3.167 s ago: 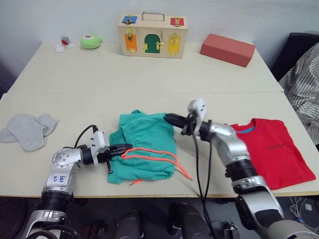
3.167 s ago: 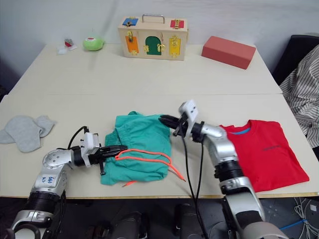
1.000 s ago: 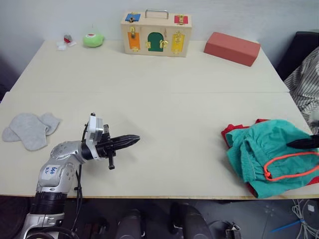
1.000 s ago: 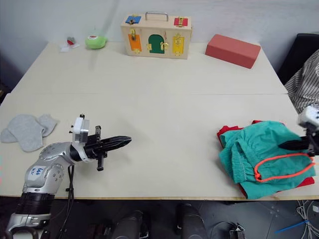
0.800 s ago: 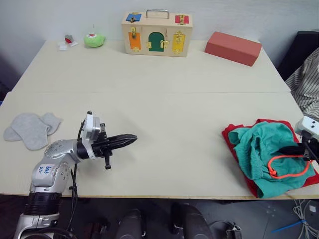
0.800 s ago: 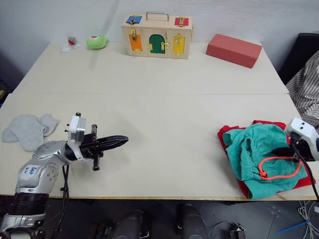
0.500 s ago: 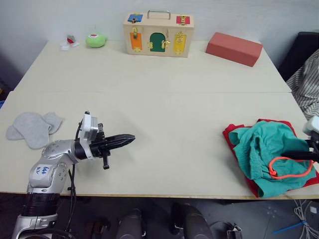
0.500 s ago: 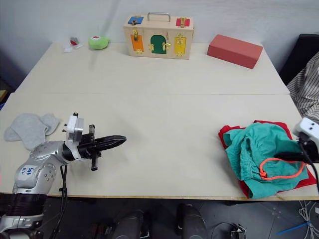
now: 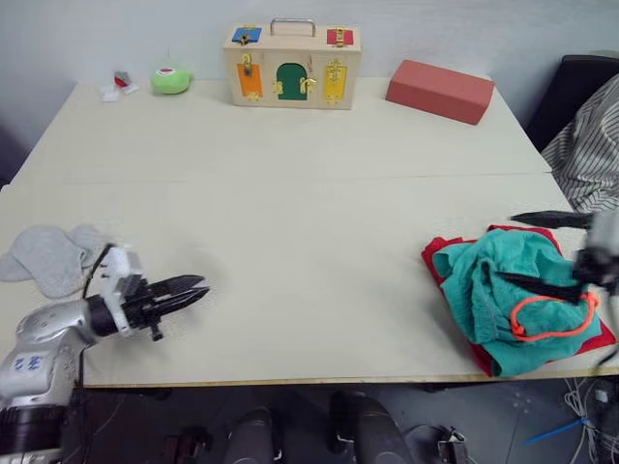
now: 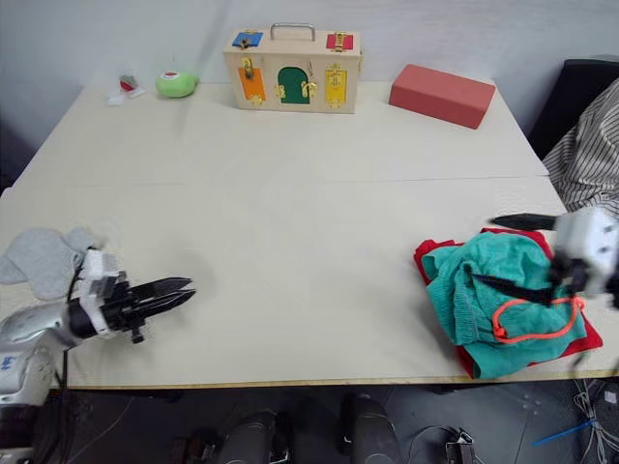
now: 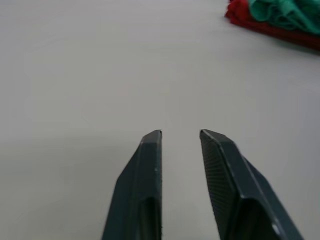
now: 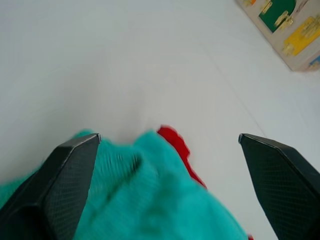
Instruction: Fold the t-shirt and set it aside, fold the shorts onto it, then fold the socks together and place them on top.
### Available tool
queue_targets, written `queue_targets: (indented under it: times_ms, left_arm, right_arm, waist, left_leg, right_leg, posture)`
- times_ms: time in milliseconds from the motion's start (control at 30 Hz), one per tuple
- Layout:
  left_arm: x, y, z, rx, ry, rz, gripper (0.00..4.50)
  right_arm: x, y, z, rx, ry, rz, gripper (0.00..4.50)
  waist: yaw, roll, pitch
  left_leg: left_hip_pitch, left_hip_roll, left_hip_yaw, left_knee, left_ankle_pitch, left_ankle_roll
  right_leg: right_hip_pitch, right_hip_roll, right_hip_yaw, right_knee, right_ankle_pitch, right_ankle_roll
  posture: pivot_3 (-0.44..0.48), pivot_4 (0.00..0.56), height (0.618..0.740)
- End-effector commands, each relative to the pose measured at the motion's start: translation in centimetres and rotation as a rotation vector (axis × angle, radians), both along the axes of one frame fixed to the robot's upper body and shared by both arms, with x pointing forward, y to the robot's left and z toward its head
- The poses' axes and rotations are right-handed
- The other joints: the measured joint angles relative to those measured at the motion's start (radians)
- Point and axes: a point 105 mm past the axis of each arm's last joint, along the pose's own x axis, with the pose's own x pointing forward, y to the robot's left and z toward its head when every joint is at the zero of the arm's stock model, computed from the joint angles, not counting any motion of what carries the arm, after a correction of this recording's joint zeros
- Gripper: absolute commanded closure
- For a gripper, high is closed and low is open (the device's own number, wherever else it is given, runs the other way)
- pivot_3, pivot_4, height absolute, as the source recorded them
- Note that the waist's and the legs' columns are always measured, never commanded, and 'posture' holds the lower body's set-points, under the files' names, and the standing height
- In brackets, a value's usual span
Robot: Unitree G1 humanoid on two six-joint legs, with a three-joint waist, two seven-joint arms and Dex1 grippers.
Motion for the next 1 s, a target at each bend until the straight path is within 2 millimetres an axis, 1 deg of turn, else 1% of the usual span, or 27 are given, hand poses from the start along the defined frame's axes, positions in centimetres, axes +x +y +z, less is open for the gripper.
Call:
queue_targets:
  times_ms: [33,67,100,133,200,233,267,333,400,500,533,567,633,667,733,833,933,1000]
  left_arm:
    - [-0.9,2.3,0.8,0.026,-0.074,0.134,2.0]
    - [-1.2,2.7,0.8,0.027,-0.078,0.162,1.68]
    - [-1.9,3.7,0.7,0.027,-0.085,0.218,1.29]
    - [-3.0,5.1,0.5,0.035,-0.098,0.298,1.05]
    - [-4.7,7.0,0.4,0.037,-0.108,0.42,0.36]
    - [-5.7,8.0,0.2,0.039,-0.103,0.48,0.03]
    - [-6.6,9.1,0.1,0.035,-0.099,0.542,0.01]
    - [-9.4,12.3,-0.7,0.021,-0.081,0.743,0.01]
    - [-11.3,14.2,-1.1,0.005,-0.067,0.871,0.01]
    - [-13.7,16.3,-1.5,-0.016,-0.056,1.025,0.01]
    - [-14.0,16.6,-1.6,-0.019,-0.053,1.049,0.01]
    - [-14.2,17.1,-1.7,0.027,-0.054,1.089,0.01]
    - [-13.9,17.6,-1.5,0.062,-0.056,1.13,0.01]
    - [-13.3,17.7,-1.3,0.063,-0.053,1.143,0.01]
    - [-11.6,17.3,-0.5,0.034,-0.064,1.112,0.01]
    - [-8.4,16.6,0.3,0.108,-0.016,1.032,0.01]
    - [-5.3,16.1,1.4,0.18,0.023,0.942,0.01]
    - [-3.6,15.8,2.1,0.206,0.038,0.898,0.01]
  right_arm:
    - [-0.9,5.1,-1.1,0.088,-0.03,0.053,0.0]
    - [-1.1,6.1,-1.5,0.118,-0.02,0.061,0.0]
    - [-1.5,7.5,-1.8,0.174,-0.02,0.081,0.0]
    - [-1.8,8.9,-2.0,0.253,-0.032,0.099,0.0]
    - [-2.4,10.5,-2.3,0.339,-0.043,0.122,0.0]
    - [-2.9,10.8,-2.7,0.337,-0.035,0.14,0.0]
    - [-3.2,11.0,-3.2,0.331,-0.03,0.15,0.0]
    - [-3.8,11.5,-4.6,0.316,-0.012,0.169,0.0]
    - [-4.3,11.7,-5.6,0.296,-0.003,0.183,0.0]
    - [-4.4,11.9,-6.2,0.303,0.015,0.18,0.0]
    - [-4.4,12.0,-6.2,0.309,0.015,0.179,0.0]
    - [-4.2,12.1,-5.8,0.328,0.015,0.182,0.0]
    - [-4.1,12.4,-4.9,0.363,0.011,0.198,0.0]
    - [-4.0,12.5,-4.3,0.387,0.015,0.208,0.0]
    - [-3.9,12.9,-3.4,0.422,0.028,0.233,0.0]
    - [-3.9,13.8,-2.3,0.439,0.043,0.28,0.0]
    - [-3.7,14.4,-2.2,0.425,0.049,0.301,0.0]
    - [-3.4,14.4,-2.3,0.427,0.053,0.293,0.0]
  waist:
    - [0.0,0.0,0.0]
    - [0.0,0.0,0.0]
    - [0.001,0.0,0.0]
    - [0.0,-0.001,0.0]
    - [-0.005,-0.006,-0.003]
    - [-0.004,-0.007,-0.003]
    - [-0.003,-0.007,-0.003]
    - [-0.002,-0.007,-0.003]
    - [-0.002,-0.009,-0.005]
    - [0.001,-0.013,-0.007]
    - [0.002,-0.015,-0.008]
    - [0.003,-0.015,-0.008]
    - [0.006,-0.016,-0.009]
    - [0.006,-0.016,-0.009]
    - [0.011,-0.016,-0.009]
    - [0.024,-0.018,-0.01]
    - [0.026,-0.018,-0.01]
    - [0.024,-0.017,-0.009]
  left_leg:
    - [0.0,0.0,0.0,0.0,0.0,0.0]
    - [0.0,-0.001,0.0,0.0,-0.001,0.001]
    - [0.0,-0.001,0.0,0.0,-0.001,0.001]
    - [0.0,-0.002,0.0,0.0,-0.001,0.002]
    - [0.001,-0.001,0.0,-0.001,-0.002,0.002]
    - [0.001,-0.001,0.0,-0.001,-0.003,0.002]
    - [0.001,-0.001,0.0,-0.001,-0.005,0.006]
    - [0.001,-0.001,0.0,0.0,-0.007,0.009]
    - [0.001,-0.001,0.0,0.0,-0.009,0.01]
    - [0.001,-0.001,0.0,0.002,-0.012,0.007]
    - [0.001,-0.001,0.0,0.002,-0.012,0.007]
    - [0.001,-0.001,0.0,0.003,-0.012,0.007]
    - [0.001,0.0,0.0,0.003,-0.012,0.007]
    - [0.001,0.0,0.0,0.003,-0.012,0.006]
    - [0.001,0.0,0.0,0.003,-0.012,0.006]
    - [0.001,0.0,-0.001,0.003,-0.012,0.006]
    - [0.001,0.0,-0.001,0.002,-0.013,0.005]
    - [0.0,0.0,0.0,0.002,-0.013,0.005]
  right_leg:
    - [0.0,0.0,0.0,0.0,0.0,0.0]
    - [0.0,-0.001,0.001,0.0,0.0,0.0]
    - [0.0,-0.002,0.001,0.0,0.0,0.0]
    - [0.0,-0.002,0.001,0.0,0.0,0.0]
    - [0.0,-0.002,0.001,-0.001,0.0,-0.001]
    - [0.001,-0.002,0.001,-0.001,0.0,-0.001]
    - [0.0,-0.002,0.001,-0.001,0.0,-0.001]
    - [0.0,-0.002,0.001,-0.001,0.0,-0.002]
    - [0.001,-0.002,0.001,-0.002,0.0,-0.002]
    - [0.002,-0.002,0.001,-0.002,-0.001,-0.002]
    - [0.002,-0.002,0.001,-0.002,-0.001,-0.002]
    - [0.002,-0.002,0.001,-0.002,-0.001,-0.002]
    - [0.003,-0.002,0.0,-0.003,-0.001,-0.002]
    - [0.003,-0.002,0.0,-0.003,-0.001,-0.003]
    - [0.003,-0.002,0.0,-0.003,-0.001,-0.003]
    - [0.002,-0.002,0.0,-0.002,-0.001,-0.004]
    - [0.001,-0.002,-0.001,-0.001,-0.002,-0.005]
    - [0.001,-0.002,-0.001,-0.001,-0.002,-0.005]
  posture:
    - [0.0,0.15,0.74]
    - [0.0,0.15,0.74]
    - [0.0,0.15,0.74]
    - [0.0,0.15,0.74]
    - [0.0,0.15,0.74]
    - [0.0,0.15,0.74]
    - [0.0,0.15,0.74]
    - [0.0,0.15,0.74]
    - [0.0,0.15,0.74]
    - [0.0,0.15,0.74]
    - [0.0,0.15,0.74]
    - [0.0,0.15,0.74]
    - [0.0,0.15,0.74]
    - [0.0,0.15,0.74]
    - [0.0,0.15,0.74]
    - [0.0,0.15,0.74]
    - [0.0,0.15,0.74]
    - [0.0,0.15,0.74]
